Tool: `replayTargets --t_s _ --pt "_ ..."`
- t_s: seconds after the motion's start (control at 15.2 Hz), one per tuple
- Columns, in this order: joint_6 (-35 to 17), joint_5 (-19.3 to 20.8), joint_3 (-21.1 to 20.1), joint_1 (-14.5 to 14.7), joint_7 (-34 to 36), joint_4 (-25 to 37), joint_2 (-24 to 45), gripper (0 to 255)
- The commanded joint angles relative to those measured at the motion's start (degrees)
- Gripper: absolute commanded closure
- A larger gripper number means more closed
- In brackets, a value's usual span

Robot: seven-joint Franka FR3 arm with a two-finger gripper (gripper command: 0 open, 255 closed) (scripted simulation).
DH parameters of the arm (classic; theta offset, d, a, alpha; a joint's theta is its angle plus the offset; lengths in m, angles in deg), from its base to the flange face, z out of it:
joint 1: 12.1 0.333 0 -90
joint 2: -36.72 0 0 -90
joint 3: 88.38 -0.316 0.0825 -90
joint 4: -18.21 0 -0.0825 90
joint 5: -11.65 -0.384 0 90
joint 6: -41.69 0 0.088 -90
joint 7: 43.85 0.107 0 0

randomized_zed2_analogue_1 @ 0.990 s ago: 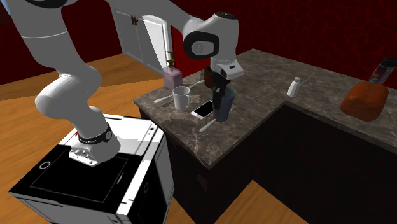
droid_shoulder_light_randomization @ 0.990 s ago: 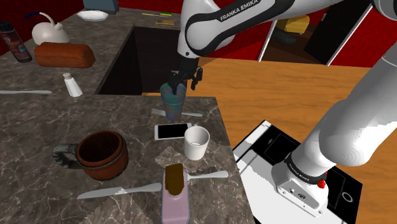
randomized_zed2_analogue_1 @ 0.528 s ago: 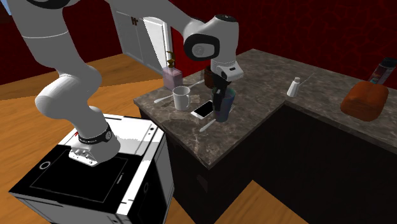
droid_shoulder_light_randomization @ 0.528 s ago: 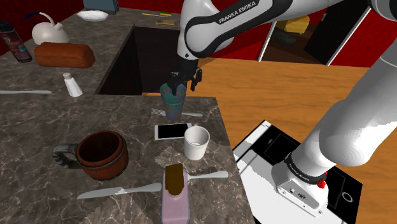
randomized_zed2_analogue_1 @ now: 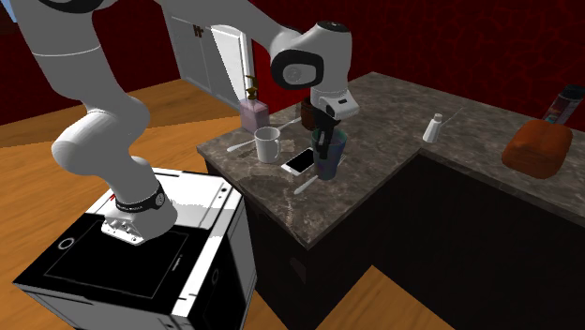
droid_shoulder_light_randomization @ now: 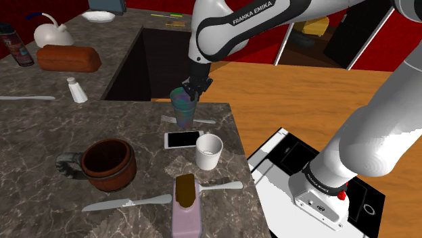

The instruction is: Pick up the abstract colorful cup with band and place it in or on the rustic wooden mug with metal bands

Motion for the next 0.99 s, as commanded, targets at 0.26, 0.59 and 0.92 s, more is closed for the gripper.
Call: replayTargets --t_s 0.26,0.59,0.92 --pt "1.5 -0.1 0.0 0.0 0.0 0.7 -0.8 255" --pt "5.3 -0.3 0.1 -0.1 0.0 2.7 -2.6 255" --pt "9.0 -0.5 0.2 -0.2 0.1 5.0 -4.1 255"
